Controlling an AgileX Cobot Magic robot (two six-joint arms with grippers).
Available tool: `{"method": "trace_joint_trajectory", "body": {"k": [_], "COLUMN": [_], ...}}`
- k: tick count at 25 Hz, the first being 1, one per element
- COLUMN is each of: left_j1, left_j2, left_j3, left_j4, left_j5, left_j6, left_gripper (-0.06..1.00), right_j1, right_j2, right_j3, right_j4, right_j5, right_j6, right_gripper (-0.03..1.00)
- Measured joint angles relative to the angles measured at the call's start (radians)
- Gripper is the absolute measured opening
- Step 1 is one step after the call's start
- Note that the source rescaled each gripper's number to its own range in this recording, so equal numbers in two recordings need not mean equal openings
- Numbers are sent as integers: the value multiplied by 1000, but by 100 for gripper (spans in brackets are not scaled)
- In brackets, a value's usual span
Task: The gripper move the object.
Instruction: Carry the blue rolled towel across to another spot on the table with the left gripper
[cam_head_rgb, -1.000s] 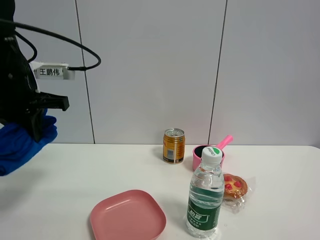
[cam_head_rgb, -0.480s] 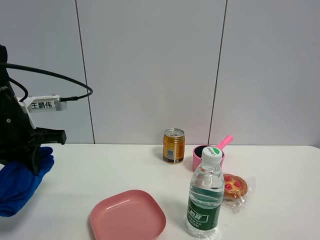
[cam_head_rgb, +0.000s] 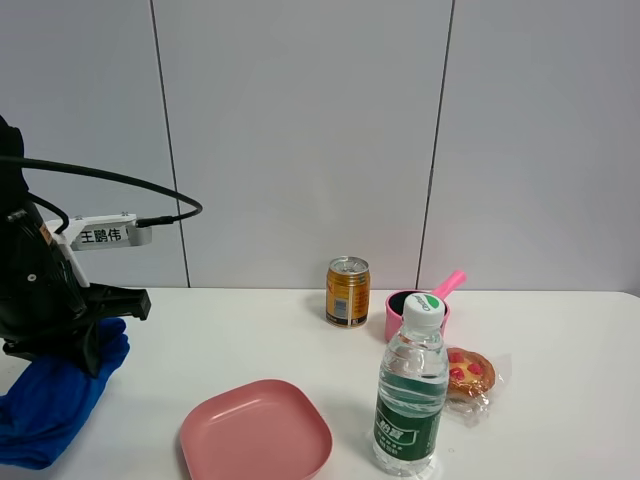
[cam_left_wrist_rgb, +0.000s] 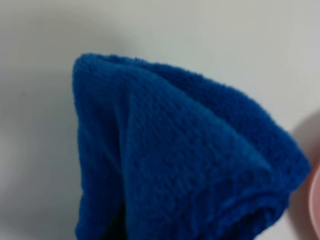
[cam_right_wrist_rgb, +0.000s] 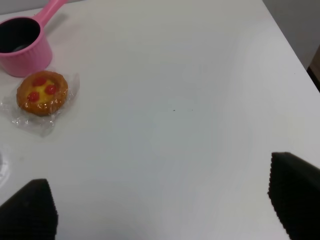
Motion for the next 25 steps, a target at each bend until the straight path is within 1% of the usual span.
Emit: {"method": "trace_joint_trajectory", "body": {"k": [6, 14, 20, 25], "left_j1": [-1, -1, -1, -1], "left_j2": [56, 67, 75, 102], "left_j3": [0, 0, 0, 0], "left_j4": [-3, -4, -4, -4], "left_j5": [-11, -30, -72, -59], "left_j6": [0, -24, -37, -20], "left_gripper": [1, 1, 1, 1], "right_j1": [0, 0, 0, 0], "right_j2": [0, 0, 0, 0], "right_j3": [0, 0, 0, 0], "right_j4": [0, 0, 0, 0], "right_j5": [0, 0, 0, 0], "right_j6": [0, 0, 0, 0], "right_gripper": [100, 100, 100, 100]}}
